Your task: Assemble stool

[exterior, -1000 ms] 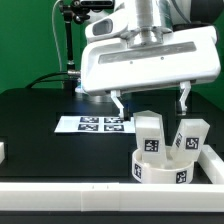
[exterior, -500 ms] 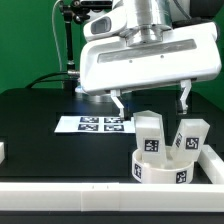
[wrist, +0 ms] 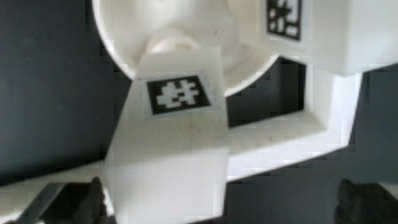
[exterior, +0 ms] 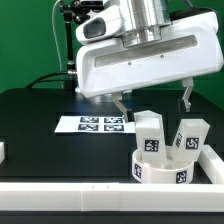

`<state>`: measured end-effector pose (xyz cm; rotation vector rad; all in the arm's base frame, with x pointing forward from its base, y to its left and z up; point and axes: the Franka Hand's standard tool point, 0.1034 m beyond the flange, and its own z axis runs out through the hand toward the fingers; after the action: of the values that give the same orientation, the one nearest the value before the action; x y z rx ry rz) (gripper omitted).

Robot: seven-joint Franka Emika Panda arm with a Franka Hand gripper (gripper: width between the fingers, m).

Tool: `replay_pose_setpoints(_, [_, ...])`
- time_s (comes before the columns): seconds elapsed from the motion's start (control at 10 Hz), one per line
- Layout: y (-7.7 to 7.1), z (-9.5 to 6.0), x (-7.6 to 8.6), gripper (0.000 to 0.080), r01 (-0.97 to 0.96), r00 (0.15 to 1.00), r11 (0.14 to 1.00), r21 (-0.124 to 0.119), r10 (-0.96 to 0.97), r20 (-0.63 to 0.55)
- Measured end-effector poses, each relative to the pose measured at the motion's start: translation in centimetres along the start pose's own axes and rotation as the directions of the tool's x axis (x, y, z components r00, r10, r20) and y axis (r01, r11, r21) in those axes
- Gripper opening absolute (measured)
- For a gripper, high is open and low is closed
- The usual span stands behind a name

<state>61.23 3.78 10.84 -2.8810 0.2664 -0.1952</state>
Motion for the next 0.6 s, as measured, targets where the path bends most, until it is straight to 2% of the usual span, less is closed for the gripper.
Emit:
replay_pose_setpoints(0.2, [-0.29,0.01,-0.60,0.0649,-0.006,0.992,1.000,0.023,0.003,0.126])
replay_pose_setpoints(0.3, [-0.34,0.00,-0.36,0.0649,-0.002,0.989,1.000,0.030,-0.002,0.145])
replay_pose_setpoints(0.6, [-0.18,-0.21,0.08,0.0649,0.095,0.987,0.995,0.011,-0.096,0.131])
